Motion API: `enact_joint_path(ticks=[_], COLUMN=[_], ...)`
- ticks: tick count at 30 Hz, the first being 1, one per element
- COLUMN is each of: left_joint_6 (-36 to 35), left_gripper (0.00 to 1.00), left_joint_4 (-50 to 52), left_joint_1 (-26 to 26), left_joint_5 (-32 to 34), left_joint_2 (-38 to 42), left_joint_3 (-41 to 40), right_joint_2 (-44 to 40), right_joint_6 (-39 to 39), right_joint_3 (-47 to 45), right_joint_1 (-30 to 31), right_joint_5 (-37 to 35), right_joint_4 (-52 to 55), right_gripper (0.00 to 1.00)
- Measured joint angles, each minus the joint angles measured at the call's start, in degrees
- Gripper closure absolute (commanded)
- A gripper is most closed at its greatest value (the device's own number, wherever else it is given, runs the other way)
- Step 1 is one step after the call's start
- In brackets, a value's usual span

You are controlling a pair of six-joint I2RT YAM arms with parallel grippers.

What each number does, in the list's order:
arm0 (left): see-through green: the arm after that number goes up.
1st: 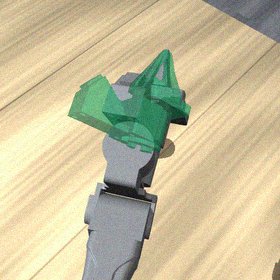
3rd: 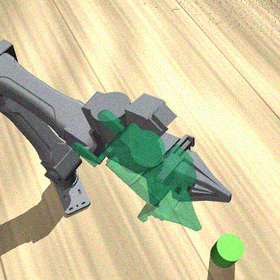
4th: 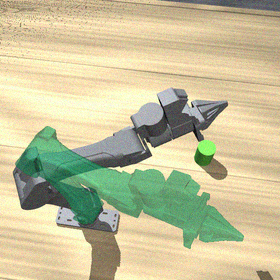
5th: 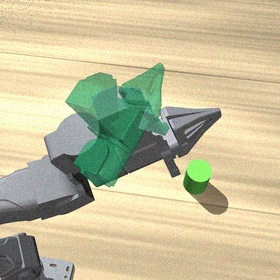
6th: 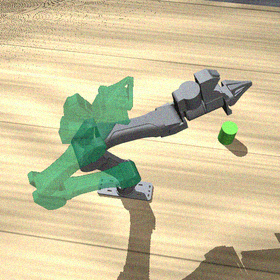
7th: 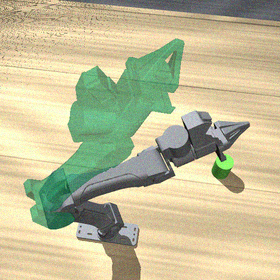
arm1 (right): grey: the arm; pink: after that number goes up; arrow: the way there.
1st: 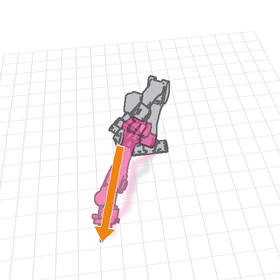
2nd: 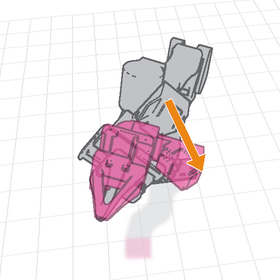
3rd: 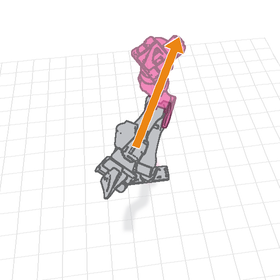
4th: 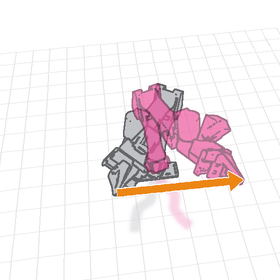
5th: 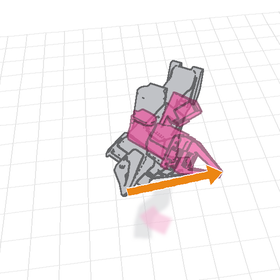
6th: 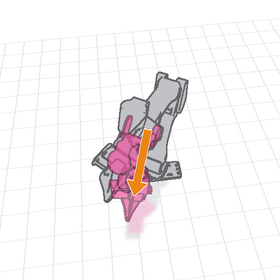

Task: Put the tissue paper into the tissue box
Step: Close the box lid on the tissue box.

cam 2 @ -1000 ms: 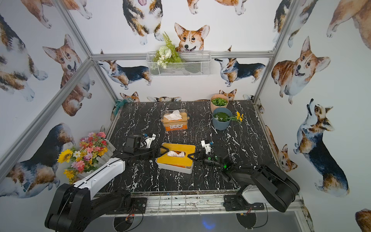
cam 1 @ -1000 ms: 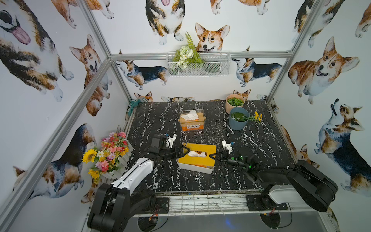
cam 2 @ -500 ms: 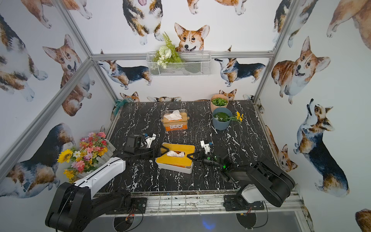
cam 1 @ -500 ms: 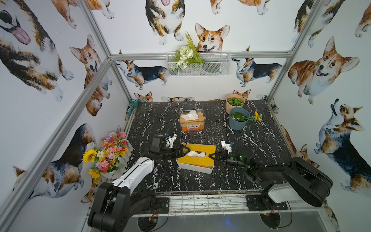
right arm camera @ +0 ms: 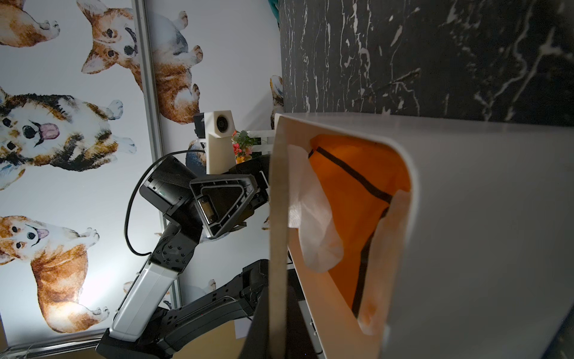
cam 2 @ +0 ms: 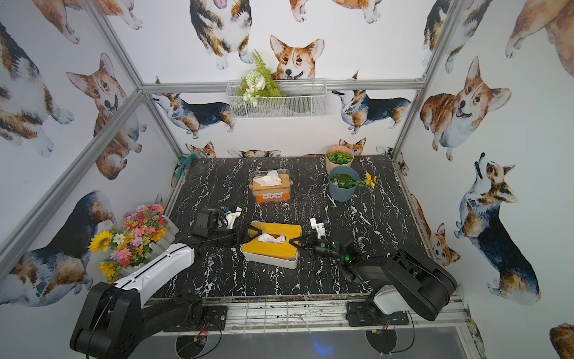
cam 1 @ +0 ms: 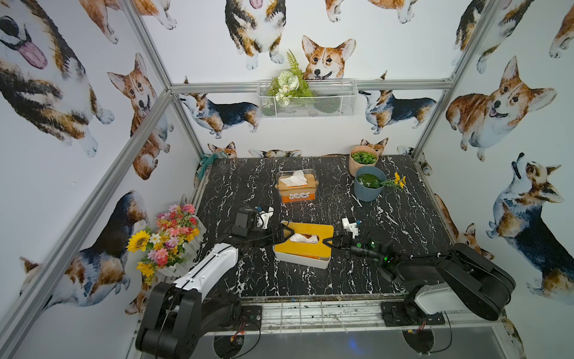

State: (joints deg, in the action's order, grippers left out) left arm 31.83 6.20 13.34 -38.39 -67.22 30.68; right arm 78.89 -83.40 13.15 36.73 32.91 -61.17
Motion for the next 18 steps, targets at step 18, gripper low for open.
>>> enact_joint_path(ticks=[18], left_joint_6=[0.02], left_gripper=[0.02], left_joint_4=[-0.42], left_joint_1=[0.17], left_joint_5=[-0.28], left_joint_2=[0.26], left_joint_3=[-0.52], right_joint_2=[-0.39], right_joint_6=[0.04], right_joint_3=[-0.79], right_joint_1=[0.13], right_joint_5=[0.02], right_joint_4=[-2.45], right_gripper=[1.0])
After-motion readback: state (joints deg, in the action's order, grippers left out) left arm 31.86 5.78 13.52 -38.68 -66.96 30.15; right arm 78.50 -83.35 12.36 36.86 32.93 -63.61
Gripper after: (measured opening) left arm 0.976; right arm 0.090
